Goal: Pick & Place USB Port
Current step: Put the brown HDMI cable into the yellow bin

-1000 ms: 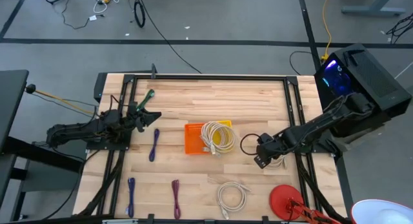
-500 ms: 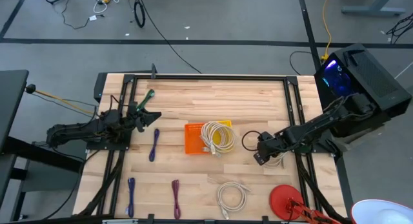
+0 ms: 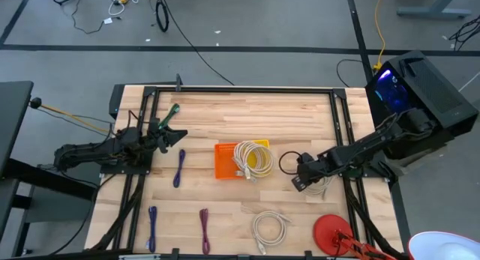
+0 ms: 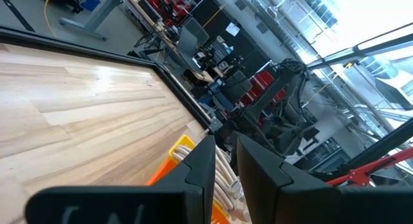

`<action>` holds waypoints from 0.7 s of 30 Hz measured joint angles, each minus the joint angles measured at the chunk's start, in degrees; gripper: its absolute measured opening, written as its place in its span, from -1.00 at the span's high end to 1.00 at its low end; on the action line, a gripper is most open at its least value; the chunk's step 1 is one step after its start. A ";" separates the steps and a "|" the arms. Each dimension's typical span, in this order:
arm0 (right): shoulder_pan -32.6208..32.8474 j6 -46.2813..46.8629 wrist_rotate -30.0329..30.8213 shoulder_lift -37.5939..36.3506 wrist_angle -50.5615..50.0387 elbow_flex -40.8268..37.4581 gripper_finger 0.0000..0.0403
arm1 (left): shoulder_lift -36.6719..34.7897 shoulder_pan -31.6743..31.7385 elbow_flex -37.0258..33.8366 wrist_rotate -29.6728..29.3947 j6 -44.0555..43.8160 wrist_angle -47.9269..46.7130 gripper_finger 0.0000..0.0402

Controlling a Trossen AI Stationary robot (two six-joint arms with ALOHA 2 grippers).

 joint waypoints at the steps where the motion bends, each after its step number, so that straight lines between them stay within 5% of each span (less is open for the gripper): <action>1: -0.12 -0.88 1.48 -0.10 -1.04 1.27 0.95 | -0.01 0.00 0.00 0.00 0.01 0.02 0.66; 13: -5.62 -15.27 17.12 -0.24 -16.46 24.39 0.97 | 0.01 -0.01 0.01 -0.39 0.00 0.26 0.66; 21: -9.60 -25.42 20.72 -0.33 -19.30 34.88 0.97 | -0.01 0.00 0.01 -0.26 -0.02 0.30 0.66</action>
